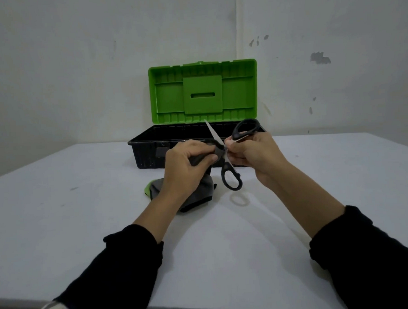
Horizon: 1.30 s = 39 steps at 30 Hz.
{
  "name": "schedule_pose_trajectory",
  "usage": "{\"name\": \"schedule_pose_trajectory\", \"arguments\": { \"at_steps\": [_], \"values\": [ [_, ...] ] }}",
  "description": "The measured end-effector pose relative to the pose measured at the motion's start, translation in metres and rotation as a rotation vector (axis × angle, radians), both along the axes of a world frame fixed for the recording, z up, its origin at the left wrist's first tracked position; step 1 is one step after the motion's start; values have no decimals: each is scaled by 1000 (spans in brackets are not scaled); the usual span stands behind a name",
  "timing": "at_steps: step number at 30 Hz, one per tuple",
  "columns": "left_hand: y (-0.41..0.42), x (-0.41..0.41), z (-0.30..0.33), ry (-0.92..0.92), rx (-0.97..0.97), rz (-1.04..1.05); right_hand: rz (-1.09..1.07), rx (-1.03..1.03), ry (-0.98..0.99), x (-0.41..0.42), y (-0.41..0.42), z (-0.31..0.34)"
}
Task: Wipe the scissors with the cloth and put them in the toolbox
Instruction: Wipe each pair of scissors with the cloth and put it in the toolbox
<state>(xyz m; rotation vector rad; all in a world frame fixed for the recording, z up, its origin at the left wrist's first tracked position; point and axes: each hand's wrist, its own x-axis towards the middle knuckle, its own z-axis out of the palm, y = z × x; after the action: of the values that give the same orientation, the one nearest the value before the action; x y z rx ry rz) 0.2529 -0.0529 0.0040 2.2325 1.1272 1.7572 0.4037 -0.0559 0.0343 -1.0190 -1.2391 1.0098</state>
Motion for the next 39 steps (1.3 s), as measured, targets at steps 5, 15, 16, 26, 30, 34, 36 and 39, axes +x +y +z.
{"name": "schedule_pose_trajectory", "arguments": {
  "at_steps": [5,15,16,26,30,34,36,39],
  "values": [
    [1,-3,-5,172,152,-45,22,-75,80,4,-3,4],
    [-5,4,3,-131,-40,-51,66,-26,14,-4,-6,2],
    [-4,4,4,-183,-104,-59,72,-20,24,-5,-7,2],
    [-6,1,5,-333,-410,-118,32,22,-76,-1,-8,3],
    [-3,1,5,-301,-381,-65,38,28,-62,-7,-7,-2],
    [1,1,4,-116,-307,-26,40,30,2,-1,-11,5],
    [2,-4,5,-29,-291,21,27,33,28,3,-12,8],
    [4,-16,4,28,-310,42,26,25,21,9,-12,9]
  ]
}}
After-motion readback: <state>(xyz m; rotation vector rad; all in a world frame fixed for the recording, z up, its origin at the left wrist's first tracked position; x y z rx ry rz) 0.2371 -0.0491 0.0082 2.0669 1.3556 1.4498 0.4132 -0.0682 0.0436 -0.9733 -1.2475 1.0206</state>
